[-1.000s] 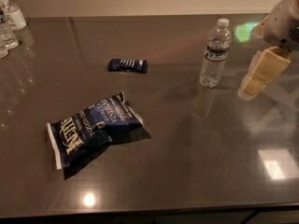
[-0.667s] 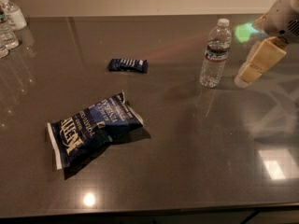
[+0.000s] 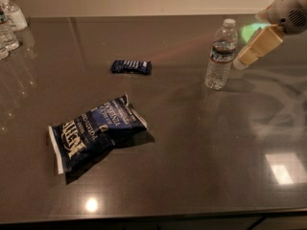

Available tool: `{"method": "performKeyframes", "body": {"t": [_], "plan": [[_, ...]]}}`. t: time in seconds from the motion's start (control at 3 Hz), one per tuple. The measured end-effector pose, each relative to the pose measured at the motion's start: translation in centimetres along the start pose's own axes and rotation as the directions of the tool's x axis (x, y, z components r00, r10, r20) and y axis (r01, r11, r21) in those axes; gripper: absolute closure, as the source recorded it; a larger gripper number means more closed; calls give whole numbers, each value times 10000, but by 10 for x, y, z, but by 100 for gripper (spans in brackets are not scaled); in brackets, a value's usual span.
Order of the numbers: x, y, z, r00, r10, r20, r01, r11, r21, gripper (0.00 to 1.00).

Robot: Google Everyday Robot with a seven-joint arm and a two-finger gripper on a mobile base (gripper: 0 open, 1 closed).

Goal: Move water bottle near blue chip bag

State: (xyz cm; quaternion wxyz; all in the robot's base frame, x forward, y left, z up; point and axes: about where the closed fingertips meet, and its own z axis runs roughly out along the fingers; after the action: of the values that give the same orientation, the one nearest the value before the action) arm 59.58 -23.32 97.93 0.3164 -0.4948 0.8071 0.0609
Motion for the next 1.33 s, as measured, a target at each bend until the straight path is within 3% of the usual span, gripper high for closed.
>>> {"method": "performKeyframes", "body": {"t": [0.67,1.33], "plan": [[-9,-25,30,9936,527,995,-484,9978,-449,0],[-13,-35,52,9853,822,1495,-716,9946,-745,0]]}}
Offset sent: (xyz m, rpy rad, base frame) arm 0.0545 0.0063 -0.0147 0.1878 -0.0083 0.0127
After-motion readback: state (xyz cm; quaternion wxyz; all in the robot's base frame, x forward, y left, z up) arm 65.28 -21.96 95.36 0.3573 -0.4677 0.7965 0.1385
